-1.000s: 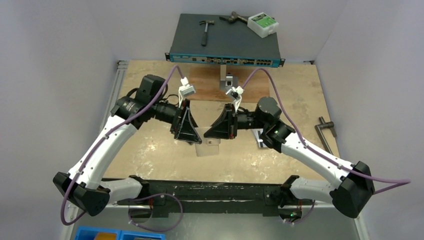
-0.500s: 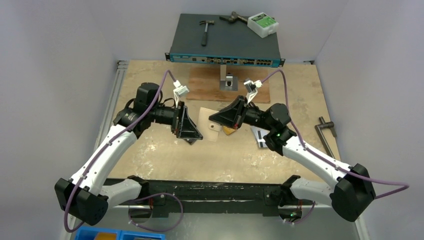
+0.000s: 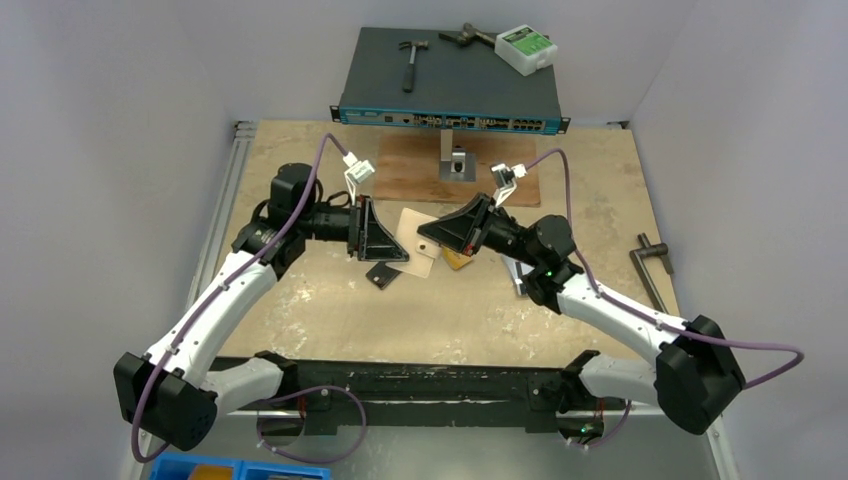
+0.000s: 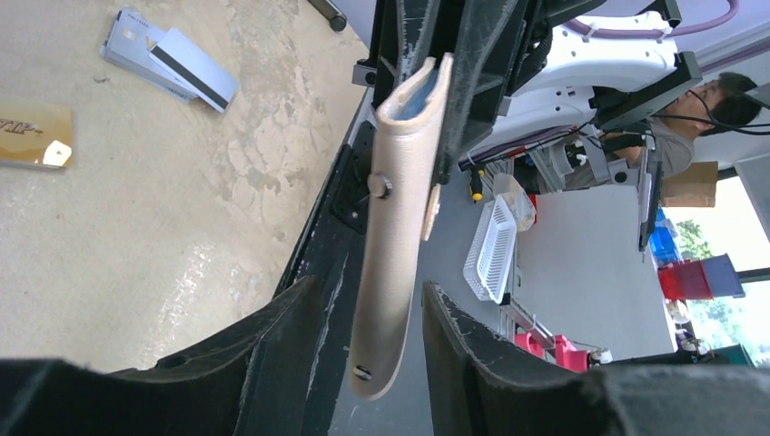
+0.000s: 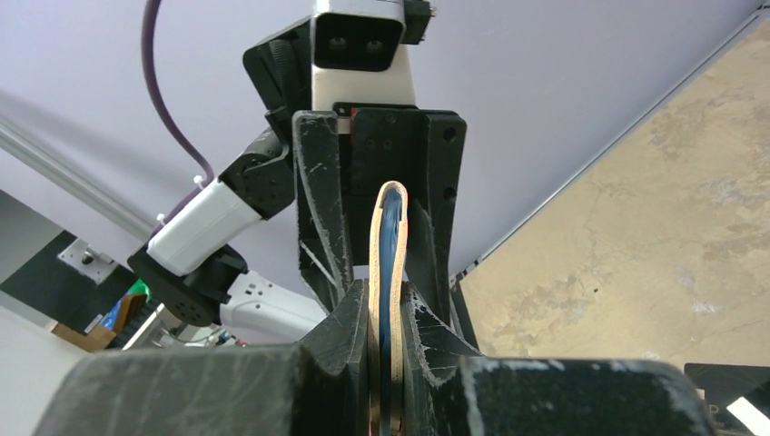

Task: Put the credit cards into the card holder
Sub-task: Open the card holder.

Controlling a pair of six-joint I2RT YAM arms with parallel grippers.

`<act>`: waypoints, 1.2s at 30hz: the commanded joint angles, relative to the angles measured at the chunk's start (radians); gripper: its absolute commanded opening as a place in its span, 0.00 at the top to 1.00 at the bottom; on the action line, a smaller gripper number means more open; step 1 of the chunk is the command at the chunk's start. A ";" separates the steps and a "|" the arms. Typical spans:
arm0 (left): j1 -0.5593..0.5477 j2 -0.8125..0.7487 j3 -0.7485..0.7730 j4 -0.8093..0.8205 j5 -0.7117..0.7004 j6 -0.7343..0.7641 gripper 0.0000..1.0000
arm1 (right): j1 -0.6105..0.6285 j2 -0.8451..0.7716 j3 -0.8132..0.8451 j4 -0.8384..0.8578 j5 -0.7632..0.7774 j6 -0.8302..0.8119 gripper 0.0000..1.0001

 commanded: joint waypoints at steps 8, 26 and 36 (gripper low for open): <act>0.011 -0.012 0.017 0.035 -0.021 -0.084 0.91 | 0.024 0.050 -0.003 0.059 0.064 0.007 1.00; 0.019 0.048 0.091 -0.283 -0.318 -0.100 1.00 | 0.114 -0.075 0.354 -0.979 0.571 -0.670 0.39; 0.036 0.069 0.070 -0.320 -0.351 -0.167 1.00 | 0.502 0.008 0.383 -1.040 1.040 -0.985 0.44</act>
